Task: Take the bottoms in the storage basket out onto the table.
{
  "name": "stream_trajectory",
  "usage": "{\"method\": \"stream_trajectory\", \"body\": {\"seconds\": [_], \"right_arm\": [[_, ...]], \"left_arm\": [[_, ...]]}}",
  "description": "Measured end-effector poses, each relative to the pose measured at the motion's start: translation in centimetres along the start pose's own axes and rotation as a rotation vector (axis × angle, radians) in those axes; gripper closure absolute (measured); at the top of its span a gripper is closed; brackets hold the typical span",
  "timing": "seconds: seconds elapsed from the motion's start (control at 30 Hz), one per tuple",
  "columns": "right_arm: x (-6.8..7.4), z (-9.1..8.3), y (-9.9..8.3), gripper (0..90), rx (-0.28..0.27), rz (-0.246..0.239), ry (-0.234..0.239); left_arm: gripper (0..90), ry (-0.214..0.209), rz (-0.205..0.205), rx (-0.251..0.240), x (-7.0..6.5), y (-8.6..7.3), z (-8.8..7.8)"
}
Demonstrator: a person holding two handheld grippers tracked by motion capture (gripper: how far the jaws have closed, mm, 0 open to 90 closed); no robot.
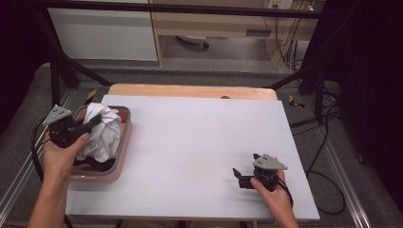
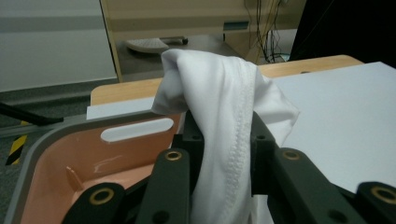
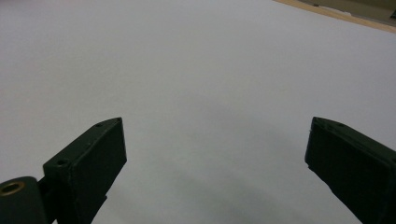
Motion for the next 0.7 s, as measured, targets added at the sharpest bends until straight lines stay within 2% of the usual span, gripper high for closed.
{"method": "stream_trajectory", "body": {"seconds": [0.7], "right_arm": [[0.0, 0.0, 0.1, 5.4, -0.008, 0.005, -0.001]], "left_arm": [[74.5, 0.014, -0.003, -0.071, -0.2, 1.5, -2.2]]}}
Point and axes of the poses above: each handheld gripper's, and its own axes: z roughly forward along the jaws, y roughly out of its top, x roughly to its left, the point moved 1 cm from there along z, roughly forward along the jaws, and after that the axes turned 10 degrees about -z, right-handed, at the moved point
